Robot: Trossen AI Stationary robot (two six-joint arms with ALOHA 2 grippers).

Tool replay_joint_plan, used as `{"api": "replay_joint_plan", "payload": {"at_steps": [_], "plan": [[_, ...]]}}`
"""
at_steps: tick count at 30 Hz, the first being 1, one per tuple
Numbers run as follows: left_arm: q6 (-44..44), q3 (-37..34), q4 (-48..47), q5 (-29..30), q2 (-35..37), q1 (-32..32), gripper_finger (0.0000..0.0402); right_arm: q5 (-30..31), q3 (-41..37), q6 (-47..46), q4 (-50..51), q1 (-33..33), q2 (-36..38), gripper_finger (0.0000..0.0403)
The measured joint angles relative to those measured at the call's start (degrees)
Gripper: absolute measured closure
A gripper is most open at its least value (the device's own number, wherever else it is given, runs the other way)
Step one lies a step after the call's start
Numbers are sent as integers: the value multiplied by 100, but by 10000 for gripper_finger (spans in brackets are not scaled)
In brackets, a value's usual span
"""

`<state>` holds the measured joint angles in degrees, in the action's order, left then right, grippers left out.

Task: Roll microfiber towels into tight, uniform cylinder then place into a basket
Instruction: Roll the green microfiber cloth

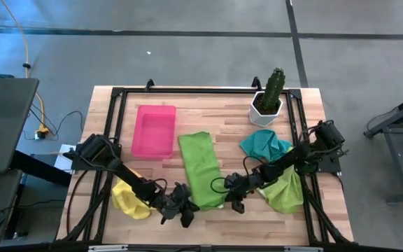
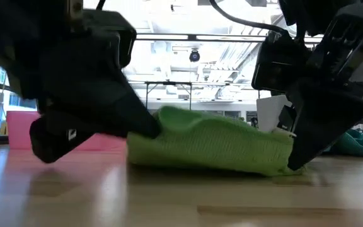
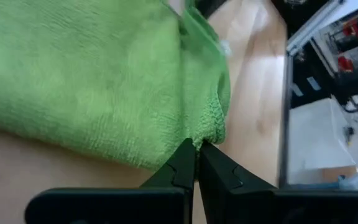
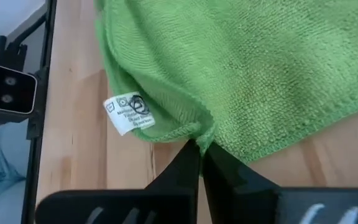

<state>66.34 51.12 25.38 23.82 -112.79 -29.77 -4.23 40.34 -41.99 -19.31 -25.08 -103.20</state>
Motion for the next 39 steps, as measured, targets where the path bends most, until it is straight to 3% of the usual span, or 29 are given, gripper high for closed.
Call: {"api": "replay_joint_plan", "payload": {"at_steps": [13, 19, 22, 24, 29, 33, 39], "plan": [[763, 19, -616, 114, 11, -73, 398, 535, 4, -408, -5, 9, 2, 401], [858, 19, -719, 124, 11, -73, 398, 616, 4, -114, -9, 9, 7, 360], [936, 19, -774, 121, 13, -73, 398, 338, 8, -23, -12, 34, 23, 329], [949, 18, -784, 119, 13, -73, 398, -163, 9, 8, 36, 89, 86, 314], [1196, 10, -816, 116, 13, -69, 398, -1068, 4, 90, 113, 185, 488, 301], [1255, 5, -828, 11, 9, -56, 398, -967, 6, 871, 109, 91, 975, 300], [1297, 1, -846, -205, 7, 80, 398, -117, 7, 2410, -17, -424, 1161, 300]]}}
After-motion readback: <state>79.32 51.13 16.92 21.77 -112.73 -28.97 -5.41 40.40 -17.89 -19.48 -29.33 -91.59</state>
